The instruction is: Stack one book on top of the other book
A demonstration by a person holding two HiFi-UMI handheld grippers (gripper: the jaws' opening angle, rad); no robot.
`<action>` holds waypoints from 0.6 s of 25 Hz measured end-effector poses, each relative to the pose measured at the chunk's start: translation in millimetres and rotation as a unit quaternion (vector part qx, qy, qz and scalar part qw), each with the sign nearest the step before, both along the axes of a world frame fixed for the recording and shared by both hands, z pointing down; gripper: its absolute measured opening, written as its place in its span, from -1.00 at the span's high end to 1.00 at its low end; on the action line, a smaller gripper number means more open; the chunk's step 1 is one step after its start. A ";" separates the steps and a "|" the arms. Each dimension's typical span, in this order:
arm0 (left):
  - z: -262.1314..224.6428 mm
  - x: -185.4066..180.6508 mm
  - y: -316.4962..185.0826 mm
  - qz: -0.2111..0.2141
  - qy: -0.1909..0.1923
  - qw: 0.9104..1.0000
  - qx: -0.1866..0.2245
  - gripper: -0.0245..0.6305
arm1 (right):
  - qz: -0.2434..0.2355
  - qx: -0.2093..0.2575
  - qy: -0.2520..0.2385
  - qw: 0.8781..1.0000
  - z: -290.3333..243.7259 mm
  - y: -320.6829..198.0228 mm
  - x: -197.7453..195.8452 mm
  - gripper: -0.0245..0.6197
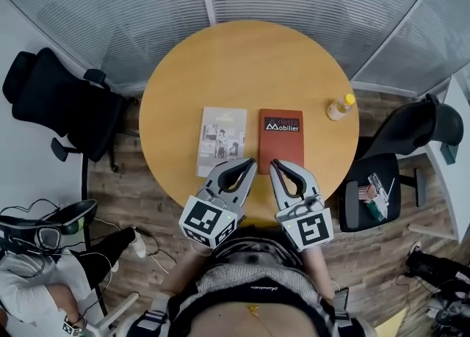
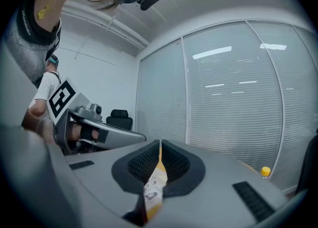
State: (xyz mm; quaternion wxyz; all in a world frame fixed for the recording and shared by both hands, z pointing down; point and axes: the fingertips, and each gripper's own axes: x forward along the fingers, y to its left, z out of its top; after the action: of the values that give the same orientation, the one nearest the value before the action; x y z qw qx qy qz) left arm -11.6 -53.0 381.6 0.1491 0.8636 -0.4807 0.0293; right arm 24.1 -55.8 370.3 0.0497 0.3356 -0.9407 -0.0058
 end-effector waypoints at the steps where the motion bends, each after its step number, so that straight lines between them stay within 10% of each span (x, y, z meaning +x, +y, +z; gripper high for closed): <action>1: 0.1 2.0 -0.4 -0.003 -0.002 1.000 0.000 0.87 | -0.002 -0.001 -0.001 1.000 0.4 -0.4 2.5 0.84; 15: 5.5 26.9 -12.4 -0.015 -0.022 1.000 -0.002 0.87 | 0.001 -0.012 0.005 1.000 11.2 -13.7 33.8 0.84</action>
State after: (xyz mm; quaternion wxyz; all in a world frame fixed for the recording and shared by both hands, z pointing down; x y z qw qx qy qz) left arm 15.4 -65.4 387.1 0.1402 0.8553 -0.4966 0.0473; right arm 57.9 -69.5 381.5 0.0585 0.3362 -0.9400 0.0037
